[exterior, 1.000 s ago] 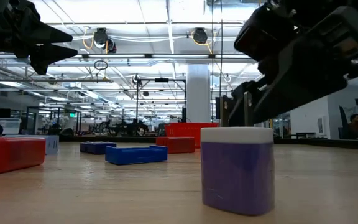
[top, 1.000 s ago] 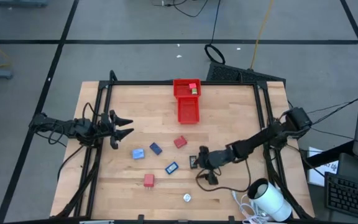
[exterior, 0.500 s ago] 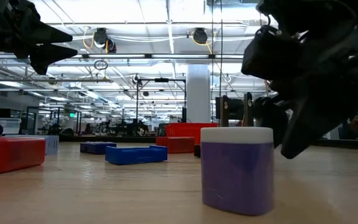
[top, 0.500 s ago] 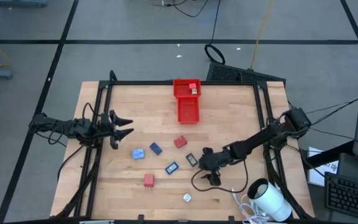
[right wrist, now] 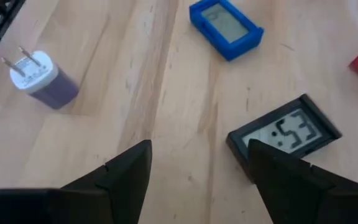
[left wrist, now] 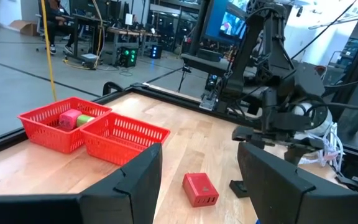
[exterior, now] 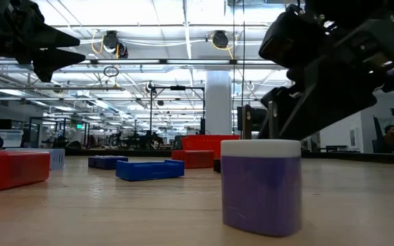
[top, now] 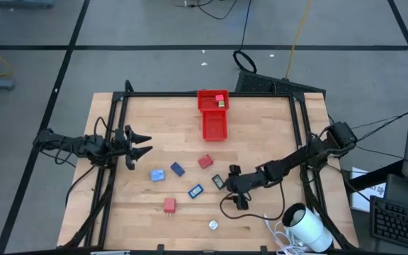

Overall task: Pick & Place Office items
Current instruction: Put the black digital timer into the bottom red bin

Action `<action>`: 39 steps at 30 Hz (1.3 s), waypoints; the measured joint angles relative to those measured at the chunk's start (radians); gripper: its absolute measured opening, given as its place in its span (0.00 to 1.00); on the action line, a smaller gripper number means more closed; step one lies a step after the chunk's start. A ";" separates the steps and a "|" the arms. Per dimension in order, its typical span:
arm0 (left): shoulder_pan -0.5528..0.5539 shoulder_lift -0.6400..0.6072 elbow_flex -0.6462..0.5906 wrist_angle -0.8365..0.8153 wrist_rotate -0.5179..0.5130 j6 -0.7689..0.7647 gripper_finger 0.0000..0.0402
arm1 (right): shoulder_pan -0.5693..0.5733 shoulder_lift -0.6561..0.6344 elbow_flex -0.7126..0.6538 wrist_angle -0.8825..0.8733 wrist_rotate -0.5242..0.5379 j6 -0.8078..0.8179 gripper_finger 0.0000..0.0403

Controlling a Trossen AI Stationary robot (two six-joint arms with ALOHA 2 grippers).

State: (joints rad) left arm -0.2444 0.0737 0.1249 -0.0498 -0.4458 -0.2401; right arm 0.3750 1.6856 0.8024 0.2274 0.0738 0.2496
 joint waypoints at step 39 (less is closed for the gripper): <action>0.000 0.000 0.000 0.000 0.000 0.000 0.53 | 0.039 0.106 0.000 0.108 0.266 0.052 0.70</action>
State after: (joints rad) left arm -0.2444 0.0736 0.1249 -0.0498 -0.4458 -0.2401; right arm 0.4141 1.7915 0.8021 0.3352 0.3400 0.3017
